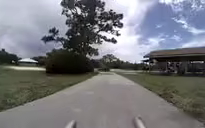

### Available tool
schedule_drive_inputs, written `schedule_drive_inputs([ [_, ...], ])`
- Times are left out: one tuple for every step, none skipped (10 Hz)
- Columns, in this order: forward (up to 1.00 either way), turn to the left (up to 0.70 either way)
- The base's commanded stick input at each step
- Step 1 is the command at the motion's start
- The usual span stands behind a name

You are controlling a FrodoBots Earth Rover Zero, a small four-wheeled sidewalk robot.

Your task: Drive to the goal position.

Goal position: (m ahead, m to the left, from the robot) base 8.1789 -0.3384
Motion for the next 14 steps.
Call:
schedule_drive_inputs([
  [0.7,0.0],
  [0.7,0.0],
  [0.7,0.0],
  [0.7,0.0],
  [0.7,0.0],
  [0.7,0.0],
  [0.7,0.0],
  [0.7,0.0],
  [0.7,0.0],
  [0.7,0.0],
  [0.7,0.0],
  [0.7,-0.06],
  [0.7,-0.18],
  [0.7,-0.25],
])
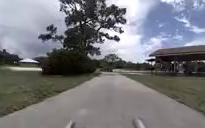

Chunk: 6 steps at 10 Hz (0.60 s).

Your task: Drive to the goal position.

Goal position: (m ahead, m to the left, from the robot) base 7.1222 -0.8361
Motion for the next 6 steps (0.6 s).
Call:
schedule_drive_inputs([
  [0.7,-0.34],
  [0.7,-0.35],
  [0.7,0.0],
  [0.7,0.0],
  [0.7,0.0],
  [0.7,0.0],
])
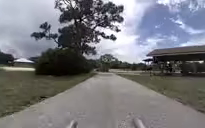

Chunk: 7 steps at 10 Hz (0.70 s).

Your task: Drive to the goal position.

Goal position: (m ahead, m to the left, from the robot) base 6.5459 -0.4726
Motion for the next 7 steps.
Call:
schedule_drive_inputs([
  [0.7,0.0],
  [0.7,0.0],
  [0.7,0.0],
  [0.7,0.0],
  [0.7,0.0],
  [0.7,0.0],
  [0.7,0.0],
])
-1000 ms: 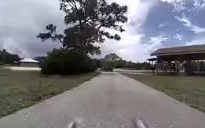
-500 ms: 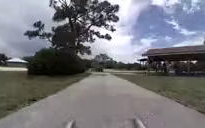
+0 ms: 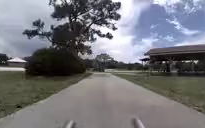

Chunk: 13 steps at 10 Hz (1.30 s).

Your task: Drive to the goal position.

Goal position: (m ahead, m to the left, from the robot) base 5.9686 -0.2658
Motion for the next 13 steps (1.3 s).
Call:
schedule_drive_inputs([
  [0.7,0.0],
  [0.7,-0.03],
  [0.7,-0.13],
  [0.7,-0.23],
  [0.7,-0.33],
  [0.7,-0.11],
  [0.7,0.0],
  [0.7,0.0],
  [0.7,0.0],
  [0.7,0.0],
  [0.7,0.0],
  [0.7,0.0],
  [0.7,0.0],
])
